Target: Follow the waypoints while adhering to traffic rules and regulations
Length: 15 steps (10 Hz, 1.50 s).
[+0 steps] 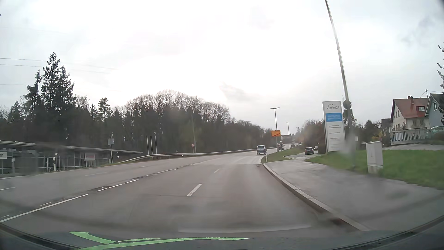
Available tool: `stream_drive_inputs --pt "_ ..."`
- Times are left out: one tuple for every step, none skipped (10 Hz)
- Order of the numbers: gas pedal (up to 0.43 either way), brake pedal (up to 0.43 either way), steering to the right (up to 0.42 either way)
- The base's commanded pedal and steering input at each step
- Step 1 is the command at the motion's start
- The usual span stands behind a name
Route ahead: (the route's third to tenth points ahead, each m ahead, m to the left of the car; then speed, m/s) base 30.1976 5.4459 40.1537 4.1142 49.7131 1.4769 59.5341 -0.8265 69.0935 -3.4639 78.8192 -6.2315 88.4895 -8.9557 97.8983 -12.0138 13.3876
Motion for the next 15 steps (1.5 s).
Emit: stream_drive_inputs --pt "0.220 0.000 0.019" --pt "0.220 0.000 0.019" --pt "0.220 0.000 0.019" --pt "0.220 0.000 0.020" --pt "0.220 0.000 0.020" --pt "0.220 0.000 0.021" --pt "0.228 0.000 0.021" --pt "0.240 0.000 0.021" --pt "0.240 0.000 0.020" --pt "0.240 0.000 0.019" --pt "0.240 0.000 0.019" --pt "0.240 0.000 0.018" --pt "0.240 0.000 0.018" --pt "0.240 0.000 0.018" --pt "0.240 0.000 0.018"
